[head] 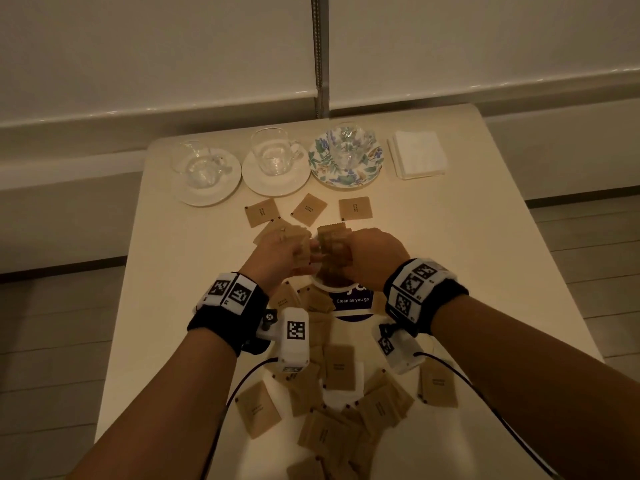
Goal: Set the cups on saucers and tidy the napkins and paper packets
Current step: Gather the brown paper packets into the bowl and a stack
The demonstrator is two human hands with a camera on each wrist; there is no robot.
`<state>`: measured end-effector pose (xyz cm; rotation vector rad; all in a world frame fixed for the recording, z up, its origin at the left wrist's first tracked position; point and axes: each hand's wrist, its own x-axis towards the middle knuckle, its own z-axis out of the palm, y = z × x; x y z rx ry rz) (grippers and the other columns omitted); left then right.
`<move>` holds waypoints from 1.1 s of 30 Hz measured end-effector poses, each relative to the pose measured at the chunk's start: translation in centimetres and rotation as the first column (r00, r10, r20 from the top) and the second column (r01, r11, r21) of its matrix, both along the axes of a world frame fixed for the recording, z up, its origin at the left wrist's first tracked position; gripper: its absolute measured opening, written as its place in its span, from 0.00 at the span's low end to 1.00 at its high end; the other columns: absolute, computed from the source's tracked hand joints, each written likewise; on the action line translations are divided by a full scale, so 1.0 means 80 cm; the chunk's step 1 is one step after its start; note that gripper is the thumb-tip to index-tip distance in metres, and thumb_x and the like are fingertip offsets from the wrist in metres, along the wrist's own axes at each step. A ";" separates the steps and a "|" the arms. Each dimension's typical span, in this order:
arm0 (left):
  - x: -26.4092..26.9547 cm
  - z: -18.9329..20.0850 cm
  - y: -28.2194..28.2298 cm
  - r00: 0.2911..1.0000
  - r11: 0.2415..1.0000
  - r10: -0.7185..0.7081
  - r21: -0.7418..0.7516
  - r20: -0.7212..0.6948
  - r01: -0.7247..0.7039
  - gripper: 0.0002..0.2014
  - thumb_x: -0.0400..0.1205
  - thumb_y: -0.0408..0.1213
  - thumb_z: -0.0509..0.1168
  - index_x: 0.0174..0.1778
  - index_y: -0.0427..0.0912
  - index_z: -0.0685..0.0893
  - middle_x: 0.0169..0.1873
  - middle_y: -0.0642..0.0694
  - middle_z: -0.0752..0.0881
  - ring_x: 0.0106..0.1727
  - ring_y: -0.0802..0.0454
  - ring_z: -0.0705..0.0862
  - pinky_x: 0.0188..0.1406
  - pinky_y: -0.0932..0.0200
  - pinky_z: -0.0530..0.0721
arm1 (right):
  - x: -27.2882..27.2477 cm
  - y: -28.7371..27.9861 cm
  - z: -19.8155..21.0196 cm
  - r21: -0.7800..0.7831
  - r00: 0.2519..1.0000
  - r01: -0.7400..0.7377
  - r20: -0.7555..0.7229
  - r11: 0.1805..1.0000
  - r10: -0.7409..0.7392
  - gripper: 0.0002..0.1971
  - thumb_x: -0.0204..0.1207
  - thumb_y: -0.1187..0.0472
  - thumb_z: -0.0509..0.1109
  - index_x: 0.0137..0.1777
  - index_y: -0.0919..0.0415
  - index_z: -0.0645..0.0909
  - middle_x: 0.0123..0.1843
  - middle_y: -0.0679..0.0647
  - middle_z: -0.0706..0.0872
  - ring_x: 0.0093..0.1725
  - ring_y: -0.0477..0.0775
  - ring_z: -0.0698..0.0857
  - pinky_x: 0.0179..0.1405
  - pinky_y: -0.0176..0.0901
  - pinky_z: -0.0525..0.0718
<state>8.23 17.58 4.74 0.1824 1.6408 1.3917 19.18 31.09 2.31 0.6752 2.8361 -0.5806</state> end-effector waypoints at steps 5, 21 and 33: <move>0.003 -0.003 0.002 0.999 1.000 0.015 -0.007 -0.051 -0.016 0.13 0.82 0.19 0.58 0.55 0.33 0.84 0.52 0.37 0.90 0.52 0.45 0.90 0.43 0.54 0.90 | -0.002 0.006 0.005 0.073 0.997 0.011 -0.074 0.997 -0.006 0.09 0.75 0.49 0.67 0.43 0.53 0.74 0.43 0.53 0.75 0.43 0.57 0.79 0.40 0.47 0.74; 0.003 -0.007 -0.003 0.976 0.998 -0.067 -0.018 -0.209 0.065 0.35 0.67 0.13 0.74 0.70 0.34 0.73 0.52 0.40 0.82 0.46 0.48 0.86 0.30 0.52 0.91 | -0.025 0.014 0.029 -0.557 0.944 -0.011 -0.279 0.831 -0.175 0.05 0.73 0.61 0.78 0.47 0.59 0.88 0.40 0.46 0.86 0.36 0.39 0.82 0.39 0.31 0.81; -0.016 -0.007 -0.005 0.876 0.992 -0.104 -0.108 -0.471 0.060 0.32 0.68 0.24 0.79 0.66 0.42 0.76 0.49 0.48 0.87 0.43 0.58 0.86 0.38 0.66 0.87 | -0.009 0.028 0.022 -0.483 0.979 0.078 -0.127 0.872 -0.158 0.08 0.71 0.61 0.79 0.38 0.54 0.82 0.36 0.46 0.82 0.35 0.44 0.79 0.33 0.31 0.74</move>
